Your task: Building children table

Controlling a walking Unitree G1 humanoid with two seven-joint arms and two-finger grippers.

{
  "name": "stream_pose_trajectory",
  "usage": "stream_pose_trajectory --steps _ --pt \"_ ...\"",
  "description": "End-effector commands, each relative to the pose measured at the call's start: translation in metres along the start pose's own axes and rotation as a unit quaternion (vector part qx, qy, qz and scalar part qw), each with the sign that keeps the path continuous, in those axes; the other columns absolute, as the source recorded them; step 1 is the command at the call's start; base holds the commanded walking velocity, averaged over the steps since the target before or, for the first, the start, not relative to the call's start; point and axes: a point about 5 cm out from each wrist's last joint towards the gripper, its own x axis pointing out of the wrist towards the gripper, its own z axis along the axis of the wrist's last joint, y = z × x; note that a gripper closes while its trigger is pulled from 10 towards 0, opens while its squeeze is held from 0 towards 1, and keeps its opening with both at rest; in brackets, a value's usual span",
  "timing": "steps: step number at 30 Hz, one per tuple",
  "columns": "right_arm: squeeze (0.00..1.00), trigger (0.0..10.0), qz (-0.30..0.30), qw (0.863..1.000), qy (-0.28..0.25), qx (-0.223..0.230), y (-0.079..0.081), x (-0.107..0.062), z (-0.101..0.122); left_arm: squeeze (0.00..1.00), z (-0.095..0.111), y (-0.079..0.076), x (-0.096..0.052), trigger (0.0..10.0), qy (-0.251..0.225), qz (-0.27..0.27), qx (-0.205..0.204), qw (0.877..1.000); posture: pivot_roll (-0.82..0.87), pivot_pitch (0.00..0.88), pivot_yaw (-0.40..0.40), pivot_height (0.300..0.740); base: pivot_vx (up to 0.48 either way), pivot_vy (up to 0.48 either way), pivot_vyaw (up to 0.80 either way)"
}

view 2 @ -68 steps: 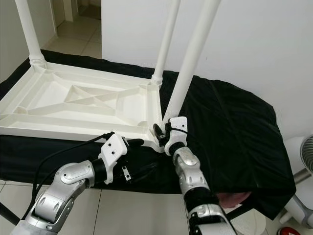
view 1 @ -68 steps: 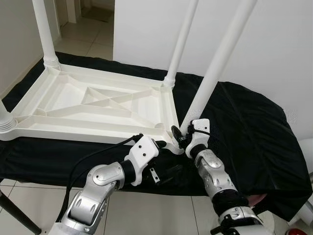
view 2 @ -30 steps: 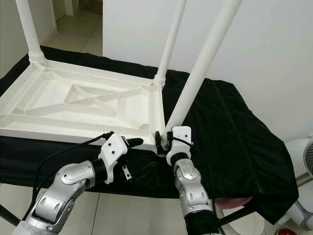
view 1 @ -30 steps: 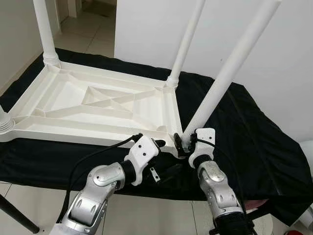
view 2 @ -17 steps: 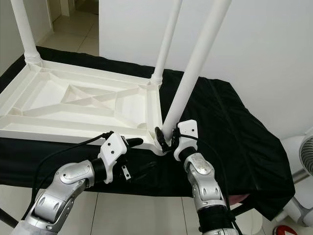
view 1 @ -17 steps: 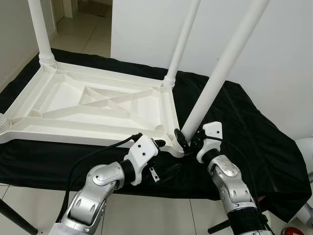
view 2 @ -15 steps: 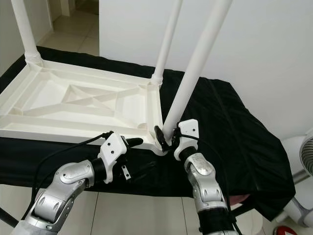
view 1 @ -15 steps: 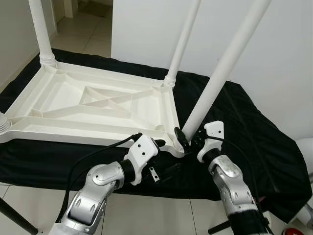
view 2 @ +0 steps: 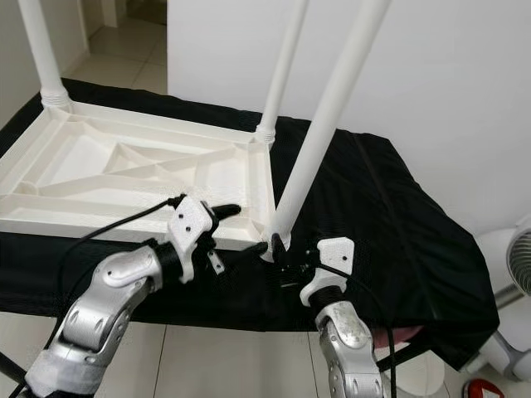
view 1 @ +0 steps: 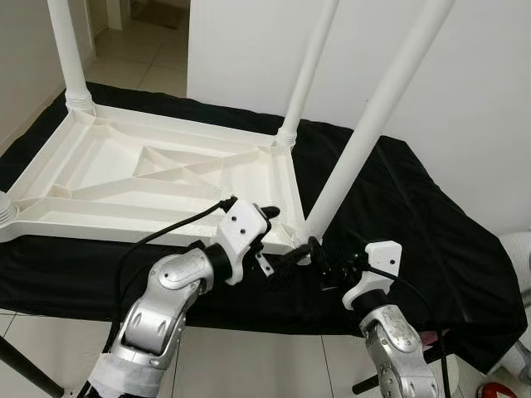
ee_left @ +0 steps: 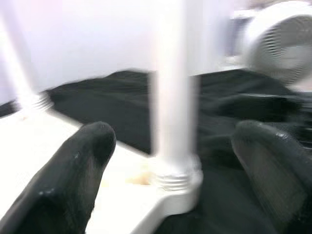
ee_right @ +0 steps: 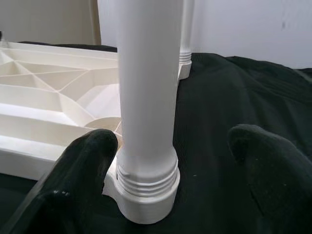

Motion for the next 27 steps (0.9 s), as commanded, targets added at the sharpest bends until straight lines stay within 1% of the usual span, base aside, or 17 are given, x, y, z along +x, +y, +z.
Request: stream_pose_trajectory --steps 1,2,3,4,6,8,9,10,11,13,15,16,19,21,22,26,27 --pt "0.0 7.8 -0.01 1.0 0.008 -0.002 -0.004 -0.003 -0.001 0.0 -0.004 0.002 0.006 10.0 0.017 0.017 0.002 1.0 0.03 0.0 -0.159 0.74 0.0 0.0 0.0" --pt "0.0 2.6 -0.011 1.0 0.014 -0.001 -0.004 -0.003 -0.004 0.0 -0.005 0.007 0.01 10.0 0.027 0.034 0.009 0.999 0.03 0.0 -0.153 0.74 0.0 0.0 0.0" --pt "0.0 2.6 -0.011 1.0 0.018 0.0 -0.003 -0.004 -0.005 0.0 -0.007 0.01 0.013 10.0 0.034 0.045 0.014 0.998 0.03 0.0 -0.153 0.74 0.0 0.0 0.0" --pt "0.0 0.0 -0.005 1.0 0.024 0.002 -0.001 -0.003 -0.008 0.0 -0.009 0.015 0.015 10.0 0.044 0.06 0.014 0.997 0.03 0.0 -0.153 0.74 0.0 0.0 0.0" --pt "0.0 0.0 0.007 0.999 0.032 0.007 0.003 -0.002 -0.012 0.0 -0.011 0.02 0.019 10.0 0.054 0.078 0.011 0.995 0.03 0.0 -0.153 0.74 0.0 0.0 0.0" --pt "0.0 0.0 0.007 0.999 0.032 0.007 0.003 -0.002 -0.012 0.0 -0.011 0.02 0.019 10.0 0.054 0.078 0.011 0.995 0.03 0.0 -0.153 0.74 0.0 0.0 0.0" --pt "0.0 0.0 0.018 0.999 0.039 0.012 0.006 -0.002 -0.014 0.0 -0.012 0.023 0.02 10.0 0.059 0.087 0.015 0.994 0.03 0.0 -0.153 0.74 0.0 0.0 0.0" --pt "0.0 0.0 0.05 0.998 0.047 0.013 0.013 0.0 -0.017 0.0 -0.012 0.026 0.021 10.0 0.061 0.102 0.016 0.993 0.03 0.0 -0.153 0.74 0.0 0.0 0.0" --pt "0.0 0.0 0.05 0.998 0.047 0.013 0.013 0.0 -0.017 0.0 -0.012 0.026 0.021 10.0 0.061 0.102 0.016 0.993 0.03 0.0 -0.153 0.74 0.0 0.0 0.0" --pt "0.0 0.0 0.098 0.993 0.062 0.029 0.024 0.002 -0.022 0.0 -0.014 0.03 0.021 10.0 0.063 0.126 0.009 0.99 0.04 0.0 -0.155 0.74 0.0 0.0 0.0" --pt "0.0 0.0 0.111 0.991 0.067 0.037 0.027 0.002 -0.023 0.0 -0.014 0.031 0.021 10.0 0.063 0.133 0.005 0.989 0.04 0.0 -0.155 0.74 0.0 0.0 0.0" --pt "0.0 10.0 0.127 0.989 0.07 0.038 0.03 0.004 -0.023 0.0 -0.016 0.031 0.021 10.0 0.066 0.145 0.004 0.987 0.04 0.0 -0.155 0.74 0.0 0.0 0.0" --pt "0.0 10.0 0.157 0.985 0.073 0.03 0.035 0.01 -0.024 0.0 -0.021 0.032 0.018 10.0 0.077 0.171 0.001 0.982 0.04 0.0 -0.158 0.74 0.0 0.0 0.0" --pt "0.0 10.0 0.161 0.984 0.072 0.03 0.034 0.014 -0.024 0.0 -0.024 0.033 0.016 10.0 0.08 0.181 -0.002 0.98 0.05 0.0 -0.162 0.74 0.0 0.0 0.0" --pt "0.0 10.0 0.158 0.985 0.067 0.029 0.031 0.021 -0.023 0.0 -0.027 0.035 0.012 10.0 0.086 0.19 -0.001 0.978 0.05 0.0 -0.167 0.74 0.0 0.0 0.0" --pt "0.0 10.0 0.149 0.987 0.057 0.021 0.025 0.03 -0.019 0.0 -0.028 0.037 0.007 10.0 0.09 0.198 0.003 0.976 0.05 0.0 -0.171 0.74 0.0 0.0 0.0" --pt "0.0 10.0 0.142 0.988 0.05 0.014 0.02 0.038 -0.016 0.0 -0.029 0.041 0.003 10.0 0.091 0.211 0.003 0.973 0.06 0.0 -0.175 0.74 0.0 0.0 0.0"
